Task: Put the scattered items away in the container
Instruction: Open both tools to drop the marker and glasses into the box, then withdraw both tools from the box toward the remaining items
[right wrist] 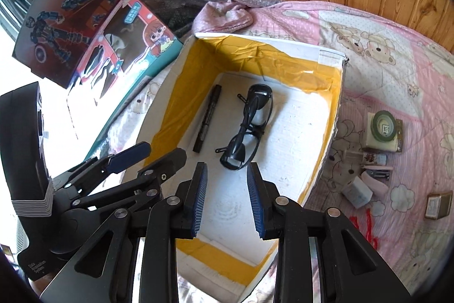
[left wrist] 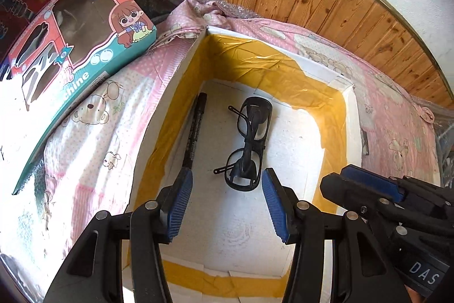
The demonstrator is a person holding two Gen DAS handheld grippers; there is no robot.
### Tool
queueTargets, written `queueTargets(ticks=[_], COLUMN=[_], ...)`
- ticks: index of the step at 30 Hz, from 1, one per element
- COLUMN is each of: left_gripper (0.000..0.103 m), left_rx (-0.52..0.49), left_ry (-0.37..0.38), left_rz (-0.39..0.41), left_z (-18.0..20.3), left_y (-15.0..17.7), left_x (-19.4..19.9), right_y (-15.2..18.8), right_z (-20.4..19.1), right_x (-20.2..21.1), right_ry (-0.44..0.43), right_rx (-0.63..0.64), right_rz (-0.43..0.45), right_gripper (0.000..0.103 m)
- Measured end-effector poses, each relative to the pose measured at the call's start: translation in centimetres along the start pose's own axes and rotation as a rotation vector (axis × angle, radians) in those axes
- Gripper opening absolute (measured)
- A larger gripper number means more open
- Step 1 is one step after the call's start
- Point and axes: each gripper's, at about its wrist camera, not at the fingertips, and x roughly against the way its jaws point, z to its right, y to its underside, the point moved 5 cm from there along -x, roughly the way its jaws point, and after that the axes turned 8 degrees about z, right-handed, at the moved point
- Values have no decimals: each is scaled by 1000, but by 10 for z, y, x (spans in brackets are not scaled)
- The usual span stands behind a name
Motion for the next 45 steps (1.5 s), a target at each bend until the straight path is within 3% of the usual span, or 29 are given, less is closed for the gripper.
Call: queueTargets(ticks=[12,25,33,45], left_gripper=[53,53,53,53], left_rx=[25,6,-101,-307], left_ry=[26,72,121,263], left_rz=[45,64,37,-44], left_z=[-7,7,46,148], left_y=[41,92,121,158], left_x=[58,99,110,103], right_y=[45,113,163,220], right_z=[-30,-30,16,138], right_x=[49,91,113,146], right_ry=[6,-2,0,98], right_rx=[48,43,-102,-404], right_rz=[47,69,80,125], right_gripper=[32,32,32,33])
